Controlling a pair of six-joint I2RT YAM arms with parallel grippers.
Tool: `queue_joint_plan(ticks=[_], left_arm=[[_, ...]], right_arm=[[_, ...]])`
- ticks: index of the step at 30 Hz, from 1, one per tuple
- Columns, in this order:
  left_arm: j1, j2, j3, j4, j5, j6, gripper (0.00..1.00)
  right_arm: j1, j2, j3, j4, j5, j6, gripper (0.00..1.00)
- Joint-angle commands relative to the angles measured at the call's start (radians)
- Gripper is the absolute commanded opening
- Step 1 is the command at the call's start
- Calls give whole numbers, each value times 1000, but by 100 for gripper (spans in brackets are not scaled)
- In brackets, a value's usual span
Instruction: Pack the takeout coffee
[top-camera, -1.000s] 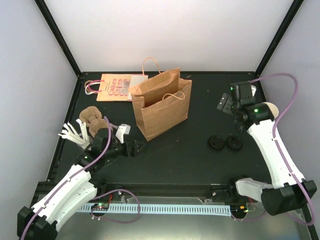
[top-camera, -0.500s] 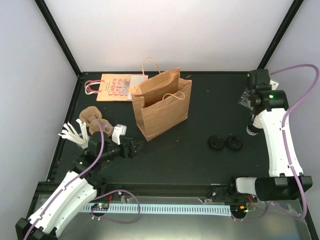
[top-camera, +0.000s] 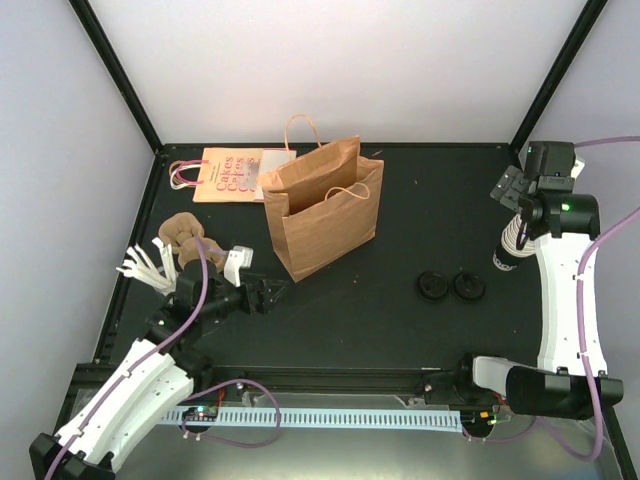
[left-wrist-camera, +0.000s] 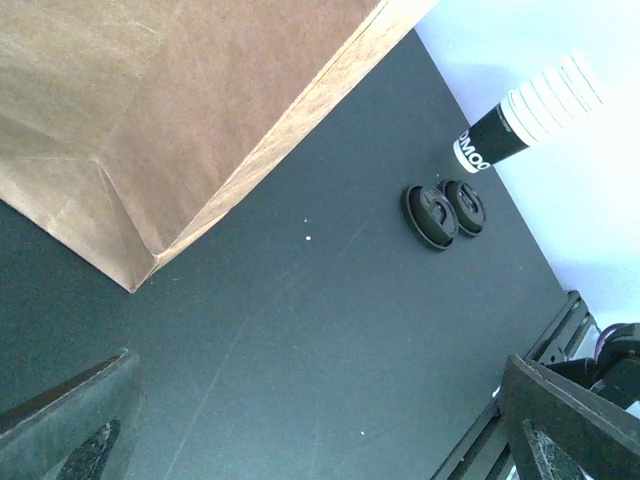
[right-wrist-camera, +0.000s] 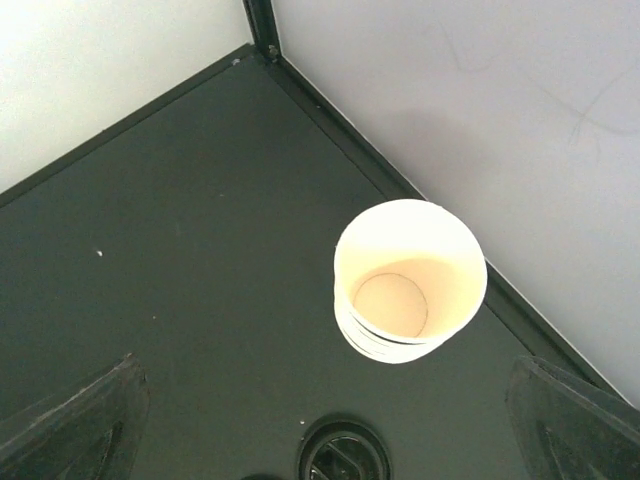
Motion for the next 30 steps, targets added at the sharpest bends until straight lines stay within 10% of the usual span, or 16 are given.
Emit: queue_joint_plan(ticks=[1,13,30], left_arm=[[-5,13,42,1,16,-12,99],[-5,31,63,-10,25,-9,99],[-5,100,110,-57,34,-12,99]], right_arm=[[-22,-45,-14,71,-76,2,100],[-88,52,51,38,-79,38,100],[-132,318,229,-127,28,90,61]])
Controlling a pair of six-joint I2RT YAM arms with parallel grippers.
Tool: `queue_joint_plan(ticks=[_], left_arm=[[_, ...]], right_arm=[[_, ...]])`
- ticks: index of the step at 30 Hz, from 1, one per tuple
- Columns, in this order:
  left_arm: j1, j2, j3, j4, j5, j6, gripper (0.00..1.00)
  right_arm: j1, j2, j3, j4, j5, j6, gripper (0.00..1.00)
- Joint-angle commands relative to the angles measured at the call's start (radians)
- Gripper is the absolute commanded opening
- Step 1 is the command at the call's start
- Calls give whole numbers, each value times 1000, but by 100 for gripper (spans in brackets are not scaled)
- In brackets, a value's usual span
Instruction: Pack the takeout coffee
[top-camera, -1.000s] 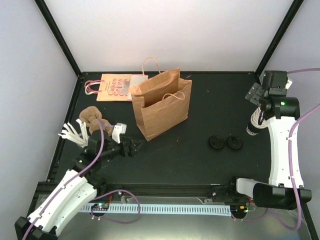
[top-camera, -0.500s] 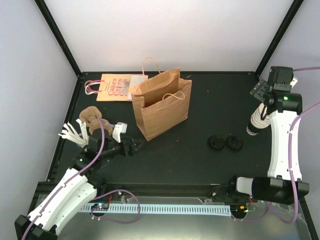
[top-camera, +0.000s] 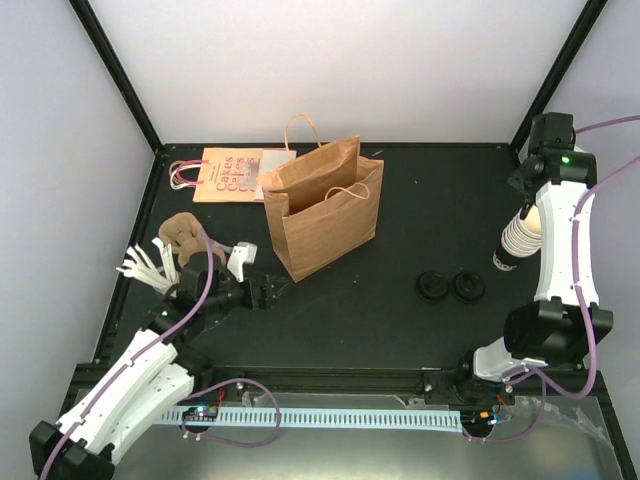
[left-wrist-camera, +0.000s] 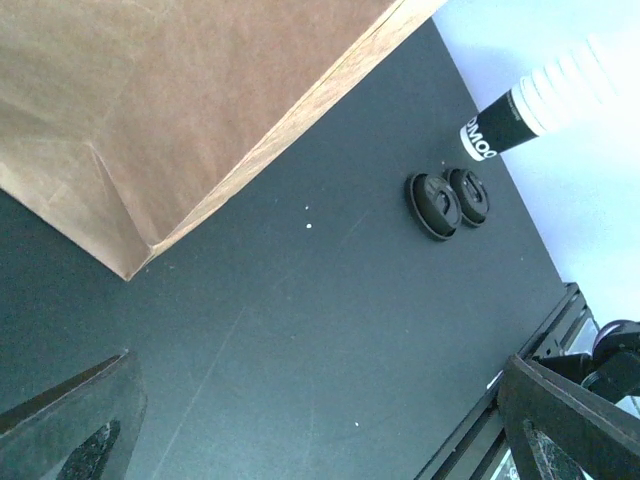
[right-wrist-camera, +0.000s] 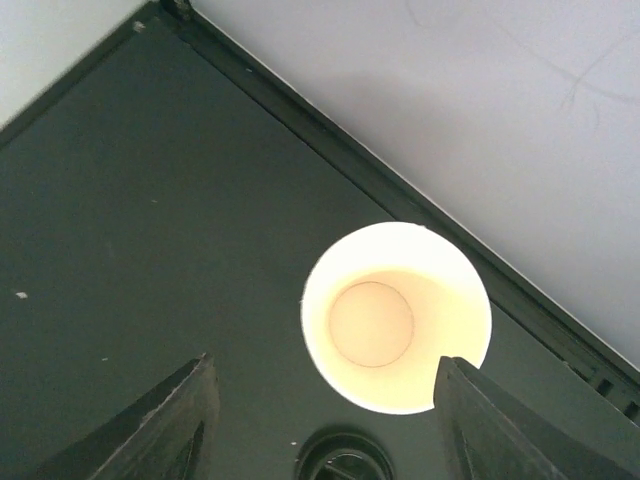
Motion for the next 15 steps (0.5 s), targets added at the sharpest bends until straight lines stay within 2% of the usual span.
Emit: queue_joint_plan(ticks=[1,10,12,15], left_arm=[[-5,24,67,-48,18,-6,99],[-5,92,103,-85,40,-25,99],[-5,103,104,-87,42,-33,99],[-5,109,102,-83,41,-46,99]], right_arm=[[-47,60,51,-54,38,-27,61],[-129,174,126,-77,-39,-83,58],[-130,181,122,-77,-65,-86,50],[-130,178,87,-60,-88,-82,50]])
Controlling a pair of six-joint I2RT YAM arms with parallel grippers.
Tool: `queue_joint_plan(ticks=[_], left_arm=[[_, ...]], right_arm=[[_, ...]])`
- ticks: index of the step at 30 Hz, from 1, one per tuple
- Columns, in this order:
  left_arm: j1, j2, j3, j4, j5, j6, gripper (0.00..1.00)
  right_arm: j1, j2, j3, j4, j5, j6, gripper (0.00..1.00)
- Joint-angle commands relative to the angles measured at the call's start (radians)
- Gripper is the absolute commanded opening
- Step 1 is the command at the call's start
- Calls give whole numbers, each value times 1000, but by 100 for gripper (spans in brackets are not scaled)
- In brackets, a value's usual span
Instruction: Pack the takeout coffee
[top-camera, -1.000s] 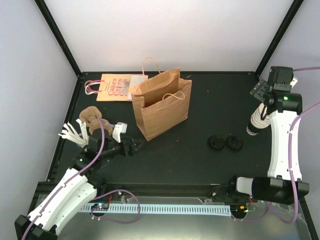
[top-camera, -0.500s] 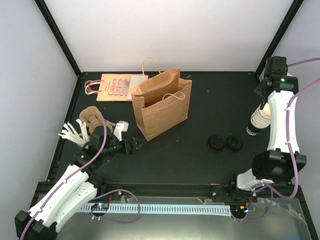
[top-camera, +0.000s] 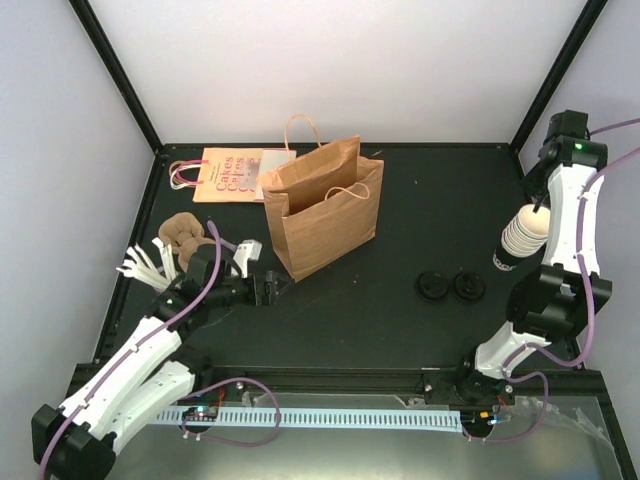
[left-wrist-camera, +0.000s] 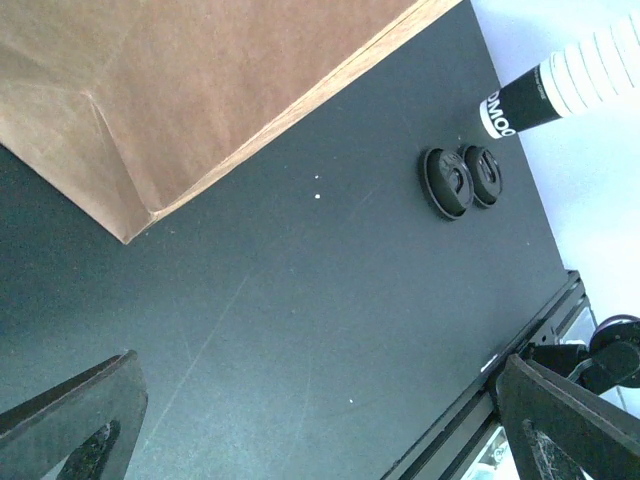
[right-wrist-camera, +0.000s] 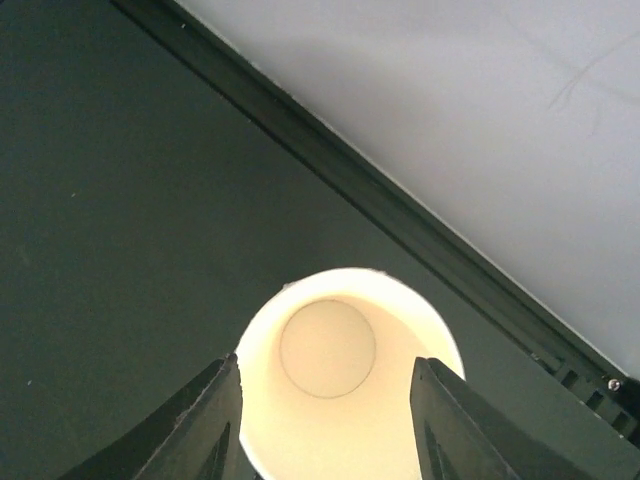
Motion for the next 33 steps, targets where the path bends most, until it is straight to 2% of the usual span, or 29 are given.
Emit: queue_joint_plan(ticks=[1,8,26,27,30,33], left_arm=[[-5,6,40,-18,21,-29,99],[-5,4,53,-34,10,-13,99],[-5,-35,54,-54,-11,18,99],[-5,-31,58,-55,-11,21,99],[-5,-21,63,-57,-11,25,99],[-5,-13,64,-56,-6,26,99]], right_arm=[[1,-1,-19,-1,-56,-10,49],[1,-55,-168,85,-118,-1,49],[65,-23,-168,80,-100,12,48],[65,-22,-171,83,-100,13,47],[65,-18,-176,83,-92,14,35],[66,-14,-180,83,-83,16,34]])
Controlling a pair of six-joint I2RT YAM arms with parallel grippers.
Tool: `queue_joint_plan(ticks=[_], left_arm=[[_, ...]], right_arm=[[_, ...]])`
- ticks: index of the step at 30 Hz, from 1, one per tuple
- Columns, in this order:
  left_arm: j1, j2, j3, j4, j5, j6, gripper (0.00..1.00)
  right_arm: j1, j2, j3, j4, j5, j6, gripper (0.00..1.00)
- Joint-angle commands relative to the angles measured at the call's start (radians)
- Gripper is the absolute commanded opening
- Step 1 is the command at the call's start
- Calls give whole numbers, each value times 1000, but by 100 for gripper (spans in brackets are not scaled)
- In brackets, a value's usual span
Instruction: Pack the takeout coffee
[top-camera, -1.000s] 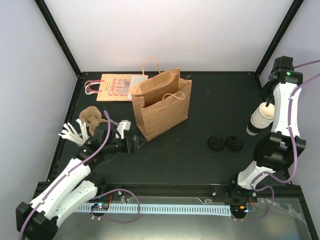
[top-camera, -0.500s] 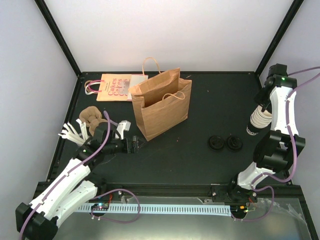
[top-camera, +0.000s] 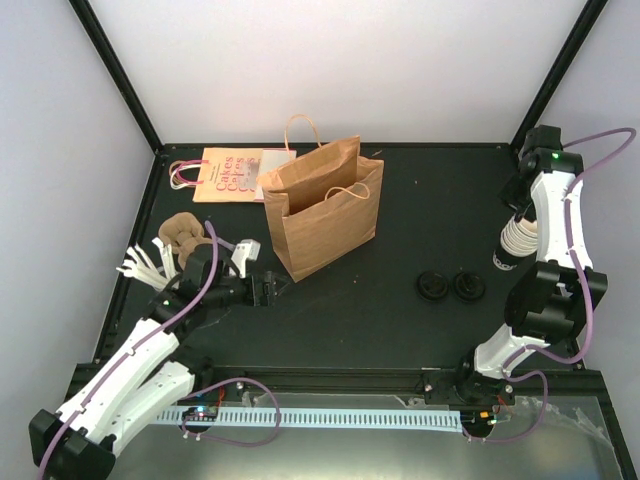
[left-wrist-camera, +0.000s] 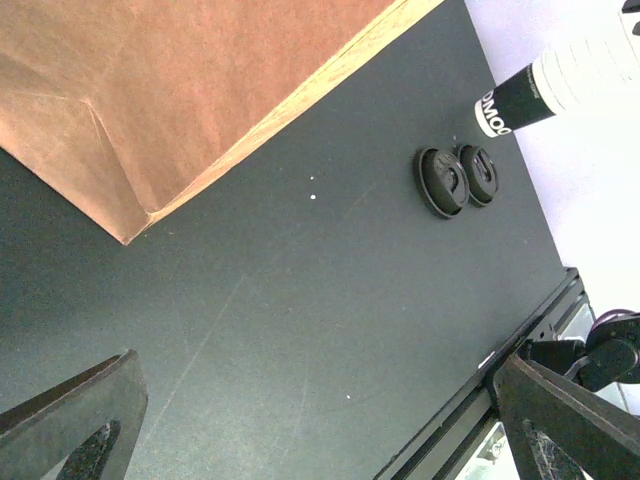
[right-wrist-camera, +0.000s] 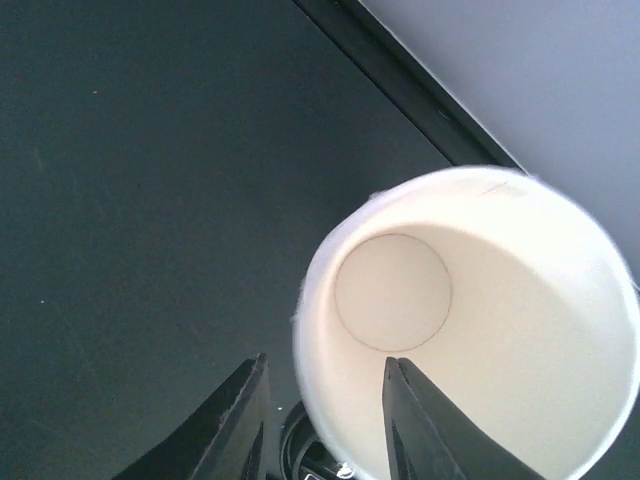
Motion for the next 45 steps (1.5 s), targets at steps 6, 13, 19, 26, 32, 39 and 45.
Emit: queue_joint_plan(ticks=[6,13,19,26,32,39,45], left_arm=[[-5,11,50,-18,-6,23,99],[-5,11,53,-25,-7,25,99],[-5,12,55,-29,-10,30,99],[-5,16,56,-31,-11,31,99],[-5,9,60,-43,-16,39,99],[-5,1,67,-50,-21,41,99],[-5,-6,69,-54,-21,44,99]], right_arm=[[1,-3,1,8,23,1,23],[1,8,2,9,24,-2,25],[1,11,-14,22,24,-9,26],[1,8,-26,30,27,-16,22],[1,3,-32,29,23,-15,4],[11,-2,41,-37,83,-18,1],[24,-11,85,-71,94,-13,1]])
